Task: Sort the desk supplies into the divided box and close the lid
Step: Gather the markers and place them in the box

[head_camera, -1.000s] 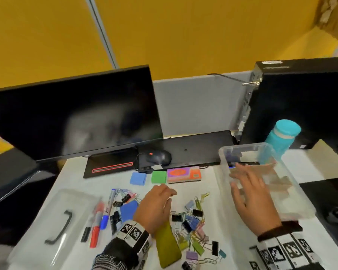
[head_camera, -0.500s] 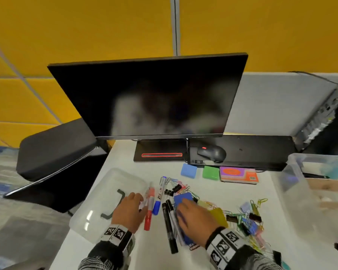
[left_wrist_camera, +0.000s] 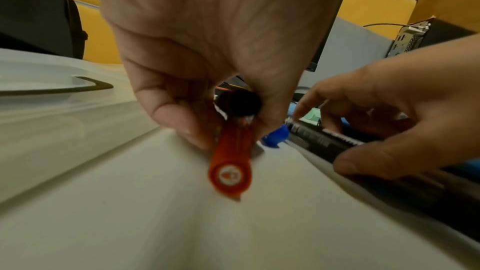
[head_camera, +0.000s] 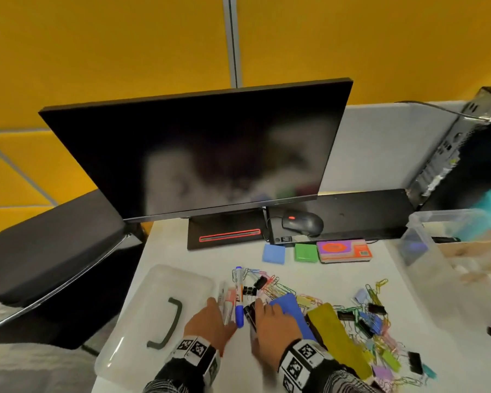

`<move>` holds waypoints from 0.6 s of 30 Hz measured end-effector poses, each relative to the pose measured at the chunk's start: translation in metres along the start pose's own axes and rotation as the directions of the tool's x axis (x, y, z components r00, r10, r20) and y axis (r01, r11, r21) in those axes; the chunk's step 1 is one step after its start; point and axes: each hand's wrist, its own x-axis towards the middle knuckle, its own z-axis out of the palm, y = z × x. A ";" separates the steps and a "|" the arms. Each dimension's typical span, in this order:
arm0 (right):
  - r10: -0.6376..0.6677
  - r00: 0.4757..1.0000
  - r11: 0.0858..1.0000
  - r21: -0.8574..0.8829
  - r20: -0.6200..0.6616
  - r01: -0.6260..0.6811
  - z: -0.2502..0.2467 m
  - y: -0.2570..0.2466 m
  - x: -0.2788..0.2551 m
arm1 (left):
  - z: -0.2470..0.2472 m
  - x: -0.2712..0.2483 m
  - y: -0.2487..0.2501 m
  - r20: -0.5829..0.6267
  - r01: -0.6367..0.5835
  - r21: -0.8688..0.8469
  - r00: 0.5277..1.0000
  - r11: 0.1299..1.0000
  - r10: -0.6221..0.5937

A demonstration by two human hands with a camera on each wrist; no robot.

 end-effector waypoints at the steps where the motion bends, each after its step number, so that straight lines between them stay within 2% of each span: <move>1: 0.011 1.000 1.000 0.017 0.003 -0.011 0.000 0.001 0.001 | -0.001 0.001 0.001 0.015 -0.002 -0.003 1.000 1.000 0.002; 4: 0.009 1.000 0.998 0.066 -0.005 -0.008 -0.002 0.004 0.002 | 0.001 0.005 0.003 0.052 -0.007 -0.049 0.999 0.999 0.009; 6: -0.005 0.999 0.985 0.172 -0.040 0.011 -0.004 0.010 0.001 | 0.001 0.006 0.003 0.064 -0.009 -0.105 0.998 0.994 0.016; 10: -0.057 0.977 0.890 0.432 -0.208 0.143 -0.009 0.033 -0.010 | -0.009 0.008 0.003 0.018 -0.022 -0.262 0.999 0.965 0.027; 14: 0.019 0.961 0.726 0.665 -0.275 0.175 -0.020 0.059 -0.019 | -0.016 0.014 0.006 -0.045 -0.058 -0.405 0.998 0.913 0.044; 18: 0.134 0.947 0.665 0.735 -0.293 0.133 -0.018 0.082 -0.024 | -0.010 0.020 0.018 -0.079 -0.081 -0.424 0.995 0.902 0.052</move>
